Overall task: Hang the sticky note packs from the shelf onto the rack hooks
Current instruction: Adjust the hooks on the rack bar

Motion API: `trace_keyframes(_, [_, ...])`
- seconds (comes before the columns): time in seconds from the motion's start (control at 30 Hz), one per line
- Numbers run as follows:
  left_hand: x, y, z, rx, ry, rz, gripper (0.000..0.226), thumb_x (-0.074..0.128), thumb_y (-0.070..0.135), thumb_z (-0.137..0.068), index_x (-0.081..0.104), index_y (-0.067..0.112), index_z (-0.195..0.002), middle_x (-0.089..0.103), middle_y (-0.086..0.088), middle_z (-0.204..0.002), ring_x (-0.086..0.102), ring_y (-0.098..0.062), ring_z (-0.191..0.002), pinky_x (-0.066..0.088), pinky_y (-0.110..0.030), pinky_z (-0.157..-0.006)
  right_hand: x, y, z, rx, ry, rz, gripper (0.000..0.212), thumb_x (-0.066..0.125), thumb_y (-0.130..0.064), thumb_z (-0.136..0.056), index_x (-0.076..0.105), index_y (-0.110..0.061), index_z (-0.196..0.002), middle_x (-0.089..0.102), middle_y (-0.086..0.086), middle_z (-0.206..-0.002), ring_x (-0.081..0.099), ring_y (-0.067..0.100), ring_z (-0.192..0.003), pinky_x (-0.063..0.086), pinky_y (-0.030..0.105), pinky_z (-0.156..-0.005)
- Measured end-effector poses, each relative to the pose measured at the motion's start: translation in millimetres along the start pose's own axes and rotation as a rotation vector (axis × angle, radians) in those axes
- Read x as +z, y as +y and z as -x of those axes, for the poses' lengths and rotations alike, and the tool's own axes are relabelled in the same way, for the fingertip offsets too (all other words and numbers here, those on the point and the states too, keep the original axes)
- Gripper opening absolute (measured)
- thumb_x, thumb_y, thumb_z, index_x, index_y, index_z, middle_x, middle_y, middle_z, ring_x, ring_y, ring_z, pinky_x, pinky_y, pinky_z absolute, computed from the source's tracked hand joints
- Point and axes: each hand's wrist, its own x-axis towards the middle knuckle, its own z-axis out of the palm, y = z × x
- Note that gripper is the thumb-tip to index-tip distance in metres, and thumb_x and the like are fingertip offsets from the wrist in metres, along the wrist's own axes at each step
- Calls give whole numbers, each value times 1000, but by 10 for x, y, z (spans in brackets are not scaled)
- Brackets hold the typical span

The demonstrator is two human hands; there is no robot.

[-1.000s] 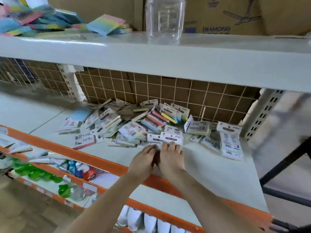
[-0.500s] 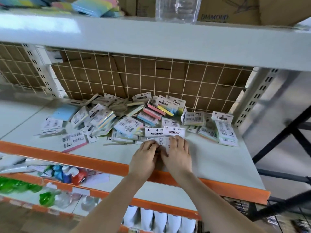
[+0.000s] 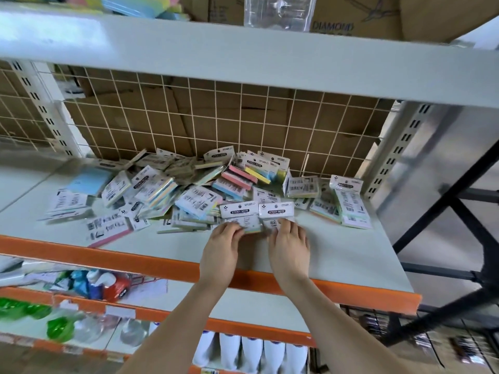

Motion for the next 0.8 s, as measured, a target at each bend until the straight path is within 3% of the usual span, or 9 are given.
trace_keyframes(0.13, [-58,12,-12,-67,125,99,19,51,14,-97,65,3,-103,68,-8,-95,61,-24,-84,39,-23,-71,21,-23,-21,-6,-87,76,55,47,-49,-91,41,-14,-133,45,6,-138,38,27,-128,32,38,-104])
trace_keyframes(0.27, [-132,-8,-49,-285,220,278,22,42,16,-101,58,6,-90,54,0,-71,50,-24,-69,28,-24,-55,33,-43,-37,-22,-123,152,56,50,-49,-90,39,-14,-133,42,8,-138,36,30,-126,33,40,-103])
trace_keyframes(0.4, [-182,-20,-129,-552,383,646,26,39,22,-103,54,5,-89,58,-9,-82,59,-27,-80,52,-34,-66,-47,-117,-76,-145,-213,356,47,49,-32,-96,36,-8,-134,41,16,-136,40,38,-123,41,47,-97])
trace_keyframes(0.47, [-208,-19,-158,-651,420,839,25,39,23,-103,54,4,-94,59,-4,-85,59,-20,-79,55,-29,-60,-128,-104,-118,-228,-269,437,50,54,-16,-92,31,-4,-135,41,20,-133,43,40,-119,46,48,-93])
trace_keyframes(0.53, [-233,-39,-163,-673,405,910,25,41,25,-102,53,4,-97,59,-4,-87,59,-16,-77,55,-21,-55,-216,-71,-154,-303,-311,479,56,53,-6,-88,26,-3,-138,41,22,-130,45,41,-117,48,48,-90])
trace_keyframes(0.63, [-249,-61,-156,-681,300,894,17,50,24,-99,52,8,-94,58,-5,-90,64,-14,-73,56,-21,-54,-348,-57,-186,-374,-309,477,54,48,-2,-90,24,-3,-139,43,22,-128,51,40,-113,49,46,-84])
trace_keyframes(0.73, [-293,-12,-174,-694,173,901,19,59,12,-93,48,4,-107,60,-9,-97,64,-17,-81,57,-25,-53,-501,-32,-251,-279,-258,294,50,39,-2,-93,23,-8,-140,48,18,-128,56,37,-108,45,42,-74])
trace_keyframes(0.8, [-318,23,-188,-712,103,910,28,61,8,-91,47,4,-115,63,-13,-105,65,-21,-87,60,-36,-62,-598,40,-321,-148,-216,106,45,36,-5,-94,25,-13,-138,58,17,-113,61,36,-98,43,40,-70])
